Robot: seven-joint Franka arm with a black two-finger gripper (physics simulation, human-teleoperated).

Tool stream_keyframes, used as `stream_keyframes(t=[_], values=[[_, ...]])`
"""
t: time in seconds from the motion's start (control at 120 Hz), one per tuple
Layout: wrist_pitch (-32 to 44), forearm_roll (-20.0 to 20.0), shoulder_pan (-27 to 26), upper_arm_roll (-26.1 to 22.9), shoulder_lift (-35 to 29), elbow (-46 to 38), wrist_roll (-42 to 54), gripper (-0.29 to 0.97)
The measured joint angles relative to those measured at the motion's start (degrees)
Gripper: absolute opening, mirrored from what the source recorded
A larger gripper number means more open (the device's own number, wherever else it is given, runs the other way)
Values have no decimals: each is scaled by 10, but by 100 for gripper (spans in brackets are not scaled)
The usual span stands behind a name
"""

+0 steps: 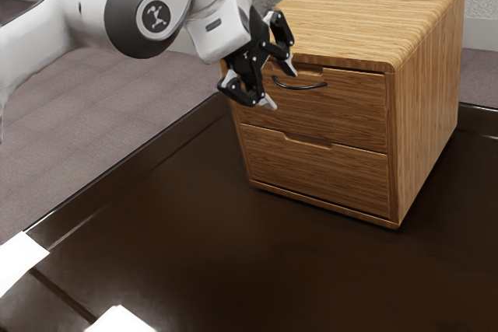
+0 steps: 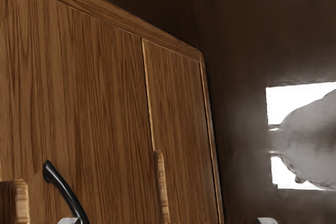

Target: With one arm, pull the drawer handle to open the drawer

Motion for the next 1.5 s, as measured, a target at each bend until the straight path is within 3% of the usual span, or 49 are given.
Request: stream_keyframes(t=[0.6, 0.783, 1.117, 1.5], values=[[71, -15, 5, 17, 50, 0, 98, 26], [80, -23, 3, 24, 47, -8, 109, 4], [174, -18, -14, 36, -133, -236, 121, -9], [252, -21, -35, 37, -223, -362, 121, -7]])
